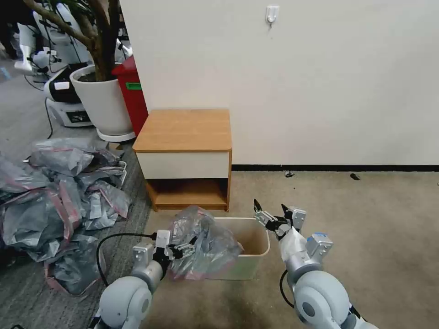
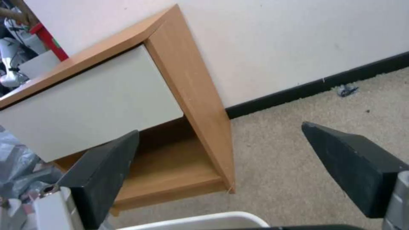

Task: Pick up the garbage bag from the table and place it over the trash can.

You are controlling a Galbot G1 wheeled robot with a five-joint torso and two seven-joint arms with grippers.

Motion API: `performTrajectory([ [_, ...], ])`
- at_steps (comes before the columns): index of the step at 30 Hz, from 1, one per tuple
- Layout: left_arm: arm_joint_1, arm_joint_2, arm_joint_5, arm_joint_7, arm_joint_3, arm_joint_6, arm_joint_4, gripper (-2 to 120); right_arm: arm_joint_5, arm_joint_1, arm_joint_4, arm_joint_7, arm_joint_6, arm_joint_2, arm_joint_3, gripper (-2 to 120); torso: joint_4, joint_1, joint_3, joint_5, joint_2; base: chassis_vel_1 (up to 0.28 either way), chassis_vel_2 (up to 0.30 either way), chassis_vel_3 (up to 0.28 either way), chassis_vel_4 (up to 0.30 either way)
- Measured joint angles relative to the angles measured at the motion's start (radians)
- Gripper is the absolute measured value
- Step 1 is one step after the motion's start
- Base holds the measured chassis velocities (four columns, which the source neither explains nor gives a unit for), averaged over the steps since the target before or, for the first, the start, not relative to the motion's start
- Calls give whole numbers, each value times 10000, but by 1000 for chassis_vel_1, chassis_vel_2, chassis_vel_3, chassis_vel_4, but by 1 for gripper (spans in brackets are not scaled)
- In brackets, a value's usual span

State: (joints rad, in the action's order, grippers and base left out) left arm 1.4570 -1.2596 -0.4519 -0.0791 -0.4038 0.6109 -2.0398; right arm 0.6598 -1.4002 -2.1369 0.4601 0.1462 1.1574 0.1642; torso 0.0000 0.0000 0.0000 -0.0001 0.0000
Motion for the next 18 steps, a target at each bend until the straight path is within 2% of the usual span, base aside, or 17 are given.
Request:
performTrajectory([
  [9,-670,325,-1183,-845,384,545,23,100,-61,-53,48,-5,-11,87,54,98,-1,0,0,1,-1,0,0,0,0],
  [13,-739,653,-1946,-1219,371,949,-340,100,-109,-116,54,-6,-22,127,105,97,-1,0,0,1,-1,0,0,0,0],
  [18,-489,1076,-2546,-1265,158,1236,-821,100,-114,-165,29,-7,-33,148,164,97,1,0,0,0,0,0,0,0,0],
])
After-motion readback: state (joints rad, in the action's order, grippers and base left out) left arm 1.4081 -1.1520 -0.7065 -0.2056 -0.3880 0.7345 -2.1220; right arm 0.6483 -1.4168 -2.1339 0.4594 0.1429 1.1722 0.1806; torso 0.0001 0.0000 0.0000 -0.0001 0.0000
